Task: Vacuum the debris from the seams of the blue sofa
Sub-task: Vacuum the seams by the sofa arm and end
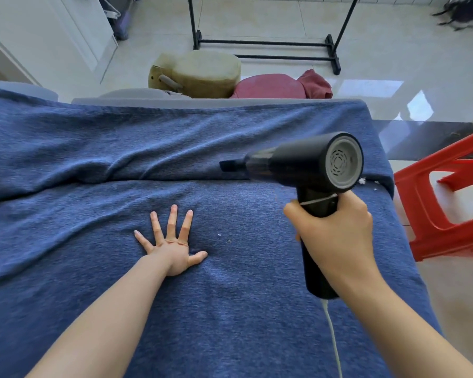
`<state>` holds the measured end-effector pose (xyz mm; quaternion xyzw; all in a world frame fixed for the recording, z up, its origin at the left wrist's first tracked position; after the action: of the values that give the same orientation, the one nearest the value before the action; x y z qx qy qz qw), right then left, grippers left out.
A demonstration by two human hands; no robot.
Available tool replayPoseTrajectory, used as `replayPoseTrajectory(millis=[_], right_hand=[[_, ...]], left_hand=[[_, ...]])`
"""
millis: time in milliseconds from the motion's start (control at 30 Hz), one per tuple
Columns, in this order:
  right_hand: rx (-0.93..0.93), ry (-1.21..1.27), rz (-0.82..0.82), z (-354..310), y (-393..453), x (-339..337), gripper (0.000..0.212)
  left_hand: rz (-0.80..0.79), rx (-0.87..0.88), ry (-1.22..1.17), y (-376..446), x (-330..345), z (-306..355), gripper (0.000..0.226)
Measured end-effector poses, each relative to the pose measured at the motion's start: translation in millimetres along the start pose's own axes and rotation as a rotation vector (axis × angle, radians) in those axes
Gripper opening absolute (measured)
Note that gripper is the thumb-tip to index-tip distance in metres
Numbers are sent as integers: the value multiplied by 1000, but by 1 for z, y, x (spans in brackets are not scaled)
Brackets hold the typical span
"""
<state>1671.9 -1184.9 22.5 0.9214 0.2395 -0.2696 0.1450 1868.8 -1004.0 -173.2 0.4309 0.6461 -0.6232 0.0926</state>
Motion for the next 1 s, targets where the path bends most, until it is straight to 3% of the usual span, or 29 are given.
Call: replayPoseTrajectory(millis=[200, 433, 700, 1000], right_hand=[[97, 11, -92, 1, -61, -28, 17], [159, 11, -69, -1, -117, -54, 17], [163, -19, 36, 8, -118, -65, 22], [164, -41, 50, 31, -104, -98, 21]], left_hand=[[55, -3, -11, -8, -4, 0, 102], [130, 4, -23, -28, -7, 4, 103], [180, 153, -120, -49, 9, 31, 79], [209, 223, -42, -61, 10, 83, 79]])
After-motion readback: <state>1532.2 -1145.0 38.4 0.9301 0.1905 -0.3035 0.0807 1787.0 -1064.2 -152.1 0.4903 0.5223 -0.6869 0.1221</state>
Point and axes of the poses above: each hand's wrist, its own y-axis towards the middle knuckle, its own x-axis out of the palm, z = x × y, the point moved 4 cm from there along y, towards the middle knuckle, and after that the axes turned 14 degrees about -x, right-handed, at the moved point
